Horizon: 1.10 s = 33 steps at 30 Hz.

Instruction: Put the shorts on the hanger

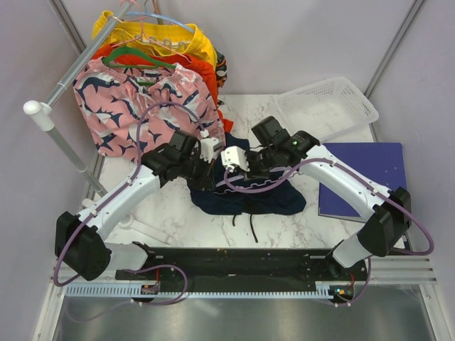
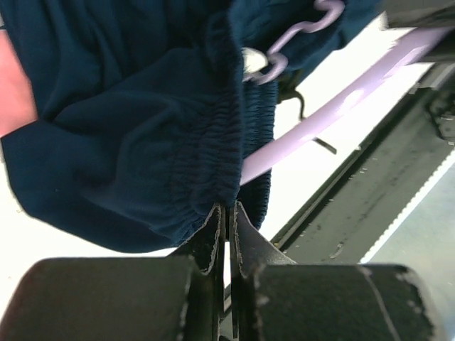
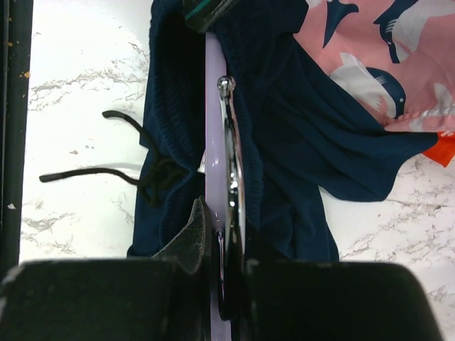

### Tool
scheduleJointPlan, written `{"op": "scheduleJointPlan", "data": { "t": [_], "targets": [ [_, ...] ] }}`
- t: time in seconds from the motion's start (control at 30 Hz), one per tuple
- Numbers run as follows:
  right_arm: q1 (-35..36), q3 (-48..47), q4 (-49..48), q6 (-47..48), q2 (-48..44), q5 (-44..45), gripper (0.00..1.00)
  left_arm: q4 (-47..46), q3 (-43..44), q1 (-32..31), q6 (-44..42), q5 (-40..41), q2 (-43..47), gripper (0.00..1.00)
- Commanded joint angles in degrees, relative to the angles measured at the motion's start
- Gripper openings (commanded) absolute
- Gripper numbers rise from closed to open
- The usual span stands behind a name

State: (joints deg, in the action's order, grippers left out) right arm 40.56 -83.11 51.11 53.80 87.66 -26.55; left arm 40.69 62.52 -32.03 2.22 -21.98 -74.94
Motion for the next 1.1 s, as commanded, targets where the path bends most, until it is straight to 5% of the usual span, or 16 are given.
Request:
{"op": "scheduleJointPlan", "data": {
  "t": [0.0, 0.13, 0.17, 0.2, 0.3, 0.43, 0.6, 0.77, 0.97, 1.07],
  "targets": [
    [2.33, -1.36, -7.42, -1.49, 0.32, -5.00, 0.00, -1.31, 2.87, -0.84, 3.23, -6.67, 0.41, 0.02],
    [2.34, 2.51, -10.59, -2.82, -1.26, -4.92, 0.00, -1.84, 1.91, -0.75, 4.38, -7.12, 0.58, 0.08],
    [2.42, 3.30, -10.86, -2.82, -1.61, -5.01, 0.00, -1.75, 1.55, -0.49, 3.94, -7.11, 0.84, 0.18],
    [2.34, 3.57, -10.95, -2.82, -1.87, -5.27, 0.00, -1.84, 1.29, 0.99, 3.41, -7.90, 1.63, 0.44],
    [2.34, 4.54, -11.47, -2.91, -3.02, -6.93, 0.00, 0.69, 3.21, 4.69, -6.73, -9.30, 3.48, 0.68],
    [2.34, 5.06, -11.30, -2.48, -3.11, -7.64, 0.00, 5.54, 2.00, 6.37, -26.18, -14.41, 10.48, 0.73],
    [2.33, 5.33, -11.30, -1.59, -3.19, -8.26, 0.00, -1.91, -11.07, 6.37, -42.08, -17.21, 21.22, 0.79],
    [2.34, 4.80, -11.12, -1.51, -3.19, -8.87, 0.00, -9.31, -14.09, 6.37, -46.06, -19.50, 19.92, 0.95],
    [2.33, 4.01, -10.77, -2.03, -3.90, -10.19, 0.00, -18.52, -17.52, 5.67, -47.65, -20.04, 16.76, 0.95],
    [2.34, 4.01, -10.86, -2.21, -3.90, -10.81, 0.00, -18.89, -18.75, 4.18, -49.59, -20.65, 15.17, 0.88]
  ]
}}
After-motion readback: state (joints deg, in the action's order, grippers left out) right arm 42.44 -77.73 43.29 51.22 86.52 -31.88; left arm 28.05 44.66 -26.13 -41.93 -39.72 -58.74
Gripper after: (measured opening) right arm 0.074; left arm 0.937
